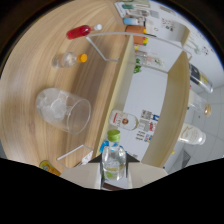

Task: Make me a cup of Vodka Sunrise.

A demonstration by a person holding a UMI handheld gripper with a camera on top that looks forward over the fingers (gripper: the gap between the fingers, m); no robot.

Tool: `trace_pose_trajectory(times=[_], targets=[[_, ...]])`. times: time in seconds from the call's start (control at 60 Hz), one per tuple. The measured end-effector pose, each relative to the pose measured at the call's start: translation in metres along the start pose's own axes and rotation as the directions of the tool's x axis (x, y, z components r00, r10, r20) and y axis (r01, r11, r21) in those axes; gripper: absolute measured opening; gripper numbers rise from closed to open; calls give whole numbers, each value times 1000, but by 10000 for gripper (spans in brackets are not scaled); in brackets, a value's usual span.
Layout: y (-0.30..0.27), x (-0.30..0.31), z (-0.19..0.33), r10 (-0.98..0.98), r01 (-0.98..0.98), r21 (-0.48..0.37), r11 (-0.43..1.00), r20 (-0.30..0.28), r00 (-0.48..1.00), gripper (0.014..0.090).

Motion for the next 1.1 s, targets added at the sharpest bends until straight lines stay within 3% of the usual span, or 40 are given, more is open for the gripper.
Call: trace_pose_trajectory(times=[0.15, 0.267, 0.4, 0.483, 0.617, 0.967, 1.1], targets=[[-2, 35, -13, 485, -483, 78, 872, -5, 874, 349], [5, 63, -25, 817, -810, 161, 564, 29, 575, 352], [15, 63, -28, 969, -965, 191, 181, 134, 209, 352], [20, 39, -20, 983, -988, 151, 12, 178, 39, 351], [15, -21, 1, 973, -992, 40, -117, 204, -107, 351], [-5, -139, 42, 940, -954, -187, -235, 208, -272, 349], [-9, -163, 46, 937, -942, -235, -238, 198, -287, 351]])
